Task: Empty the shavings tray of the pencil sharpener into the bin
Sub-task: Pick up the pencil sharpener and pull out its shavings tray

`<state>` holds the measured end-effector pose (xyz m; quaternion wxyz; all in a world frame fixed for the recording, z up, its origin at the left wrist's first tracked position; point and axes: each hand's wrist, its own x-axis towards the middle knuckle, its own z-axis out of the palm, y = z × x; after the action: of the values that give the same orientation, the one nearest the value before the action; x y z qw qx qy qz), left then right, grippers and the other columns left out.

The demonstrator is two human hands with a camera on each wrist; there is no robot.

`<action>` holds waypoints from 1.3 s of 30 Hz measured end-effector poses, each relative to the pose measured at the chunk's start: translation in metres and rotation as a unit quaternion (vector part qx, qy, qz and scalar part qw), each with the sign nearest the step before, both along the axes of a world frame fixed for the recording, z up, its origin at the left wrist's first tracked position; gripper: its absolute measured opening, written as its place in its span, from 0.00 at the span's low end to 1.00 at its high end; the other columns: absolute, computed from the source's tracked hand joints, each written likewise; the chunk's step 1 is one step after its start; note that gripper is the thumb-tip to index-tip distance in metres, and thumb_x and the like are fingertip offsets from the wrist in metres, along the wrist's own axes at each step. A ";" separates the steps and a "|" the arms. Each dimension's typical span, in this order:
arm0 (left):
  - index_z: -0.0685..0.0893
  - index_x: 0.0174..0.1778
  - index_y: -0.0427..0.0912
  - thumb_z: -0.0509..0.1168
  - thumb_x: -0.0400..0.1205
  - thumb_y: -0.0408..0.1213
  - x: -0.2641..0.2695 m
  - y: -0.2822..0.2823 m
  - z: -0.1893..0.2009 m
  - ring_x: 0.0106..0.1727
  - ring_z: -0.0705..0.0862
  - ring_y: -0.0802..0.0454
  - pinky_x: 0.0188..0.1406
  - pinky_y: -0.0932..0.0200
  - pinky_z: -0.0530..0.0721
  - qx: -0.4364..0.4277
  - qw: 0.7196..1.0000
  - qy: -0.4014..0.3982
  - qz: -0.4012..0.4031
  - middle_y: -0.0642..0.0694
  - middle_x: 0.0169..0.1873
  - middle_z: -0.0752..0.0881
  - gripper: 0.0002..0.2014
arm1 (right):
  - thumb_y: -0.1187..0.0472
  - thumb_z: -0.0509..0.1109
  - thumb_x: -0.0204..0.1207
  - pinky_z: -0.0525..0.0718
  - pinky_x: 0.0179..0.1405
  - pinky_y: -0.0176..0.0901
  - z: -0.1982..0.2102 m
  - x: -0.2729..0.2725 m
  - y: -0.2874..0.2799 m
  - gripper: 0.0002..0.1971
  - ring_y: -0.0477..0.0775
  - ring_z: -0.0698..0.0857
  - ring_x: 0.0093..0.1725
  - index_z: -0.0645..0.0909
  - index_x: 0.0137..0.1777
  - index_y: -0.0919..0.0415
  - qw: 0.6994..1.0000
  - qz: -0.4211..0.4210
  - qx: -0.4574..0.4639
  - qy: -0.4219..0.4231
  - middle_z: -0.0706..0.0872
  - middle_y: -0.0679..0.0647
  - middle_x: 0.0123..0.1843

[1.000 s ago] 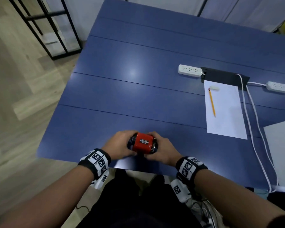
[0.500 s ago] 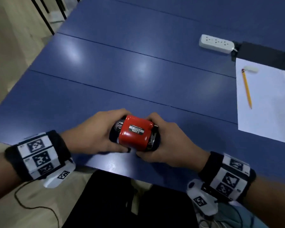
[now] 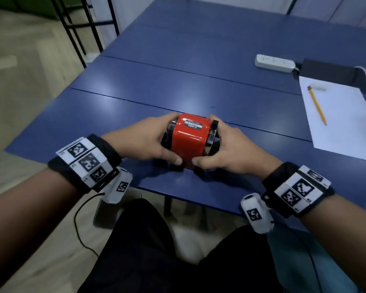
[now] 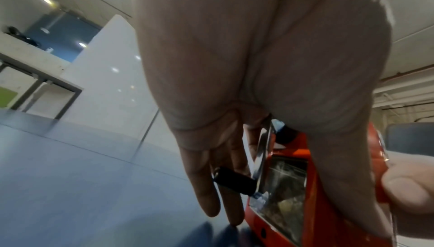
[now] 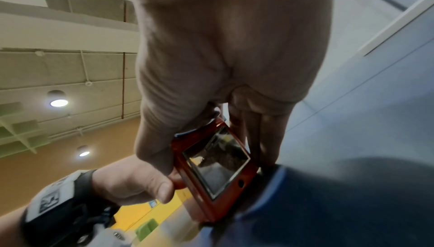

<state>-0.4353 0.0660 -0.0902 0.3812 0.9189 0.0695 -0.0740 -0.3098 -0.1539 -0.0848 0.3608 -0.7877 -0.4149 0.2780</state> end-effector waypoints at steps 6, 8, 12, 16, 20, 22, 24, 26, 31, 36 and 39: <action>0.73 0.71 0.46 0.87 0.67 0.56 -0.051 -0.027 -0.015 0.56 0.83 0.53 0.57 0.51 0.86 0.074 0.962 -0.121 0.235 0.48 0.61 0.78 0.42 | 0.62 0.90 0.70 0.97 0.45 0.53 -0.004 -0.004 -0.003 0.36 0.43 0.96 0.46 0.77 0.73 0.44 1.000 -0.008 0.015 0.024 0.94 0.50 0.57; 0.74 0.60 0.44 0.86 0.71 0.49 -0.066 -0.047 -0.024 0.41 0.82 0.57 0.46 0.51 0.87 -0.017 0.952 -0.148 0.268 0.49 0.47 0.81 0.32 | 0.61 0.91 0.69 0.96 0.58 0.57 -0.008 -0.003 -0.004 0.37 0.43 0.95 0.55 0.78 0.75 0.43 0.999 -0.015 0.025 0.032 0.94 0.48 0.59; 0.78 0.68 0.46 0.82 0.76 0.50 -0.072 -0.062 -0.030 0.55 0.89 0.55 0.59 0.49 0.90 -0.009 0.974 -0.100 0.203 0.51 0.60 0.88 0.29 | 0.65 0.90 0.68 0.88 0.74 0.63 -0.011 0.001 -0.006 0.40 0.55 0.93 0.67 0.79 0.79 0.46 0.997 -0.003 0.033 0.074 0.93 0.53 0.68; 0.75 0.81 0.44 0.80 0.78 0.52 -0.067 -0.060 -0.036 0.68 0.88 0.50 0.69 0.45 0.88 -0.019 0.979 -0.076 0.190 0.47 0.73 0.86 0.38 | 0.73 0.87 0.70 0.90 0.70 0.50 0.000 0.001 -0.009 0.41 0.56 0.91 0.70 0.76 0.81 0.51 0.995 0.018 0.027 0.093 0.91 0.53 0.70; 0.83 0.74 0.47 0.79 0.76 0.56 -0.057 -0.061 -0.042 0.62 0.91 0.50 0.64 0.45 0.91 -0.005 0.975 -0.084 0.208 0.50 0.64 0.91 0.33 | 0.64 0.91 0.66 0.90 0.68 0.46 0.017 -0.006 -0.008 0.47 0.51 0.91 0.67 0.74 0.83 0.46 0.996 -0.014 0.074 0.039 0.86 0.51 0.73; 0.90 0.61 0.49 0.80 0.71 0.60 -0.052 -0.057 -0.041 0.52 0.92 0.50 0.56 0.46 0.92 0.006 0.968 -0.082 0.237 0.53 0.51 0.93 0.26 | 0.56 0.92 0.65 0.86 0.71 0.42 0.025 -0.010 -0.003 0.45 0.44 0.90 0.68 0.77 0.82 0.44 0.997 0.005 0.063 -0.032 0.87 0.45 0.73; 0.92 0.52 0.48 0.82 0.68 0.60 -0.048 -0.054 -0.046 0.45 0.92 0.51 0.51 0.48 0.93 -0.007 0.961 -0.084 0.265 0.54 0.43 0.93 0.24 | 0.47 0.91 0.63 0.83 0.69 0.30 0.034 -0.014 0.003 0.45 0.32 0.87 0.67 0.79 0.82 0.43 0.991 0.035 0.017 -0.125 0.87 0.36 0.70; 0.93 0.51 0.47 0.84 0.66 0.59 -0.045 -0.052 -0.051 0.44 0.93 0.51 0.51 0.49 0.94 -0.025 0.956 -0.094 0.276 0.54 0.43 0.94 0.25 | 0.42 0.90 0.63 0.80 0.64 0.20 0.040 -0.015 0.009 0.46 0.23 0.85 0.64 0.80 0.84 0.44 0.982 0.053 -0.017 -0.178 0.88 0.35 0.69; 0.95 0.52 0.47 0.85 0.68 0.53 -0.042 -0.052 -0.059 0.48 0.95 0.50 0.55 0.50 0.94 -0.065 0.951 -0.114 0.280 0.52 0.46 0.97 0.21 | 0.40 0.89 0.61 0.86 0.73 0.40 0.042 -0.013 0.014 0.47 0.33 0.89 0.66 0.81 0.83 0.46 0.981 0.056 -0.031 -0.185 0.90 0.41 0.70; 0.97 0.57 0.47 0.85 0.68 0.53 -0.041 -0.051 -0.060 0.48 0.96 0.50 0.55 0.50 0.94 -0.089 0.952 -0.131 0.262 0.50 0.46 0.97 0.23 | 0.37 0.88 0.59 0.89 0.72 0.55 0.045 -0.015 0.015 0.48 0.40 0.91 0.65 0.82 0.83 0.46 0.982 0.051 -0.039 -0.177 0.92 0.40 0.68; 0.97 0.56 0.49 0.85 0.69 0.54 -0.041 -0.047 -0.057 0.47 0.95 0.50 0.54 0.50 0.93 -0.068 0.957 -0.127 0.251 0.51 0.44 0.97 0.22 | 0.35 0.87 0.59 0.90 0.71 0.57 0.046 -0.015 0.015 0.48 0.41 0.92 0.65 0.81 0.82 0.45 0.980 0.056 -0.045 -0.185 0.92 0.40 0.68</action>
<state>-0.4758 0.0186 -0.1472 0.4550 0.8454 0.2439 0.1370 -0.3247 -0.1384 -0.0391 0.2258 -0.8166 -0.5047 0.1655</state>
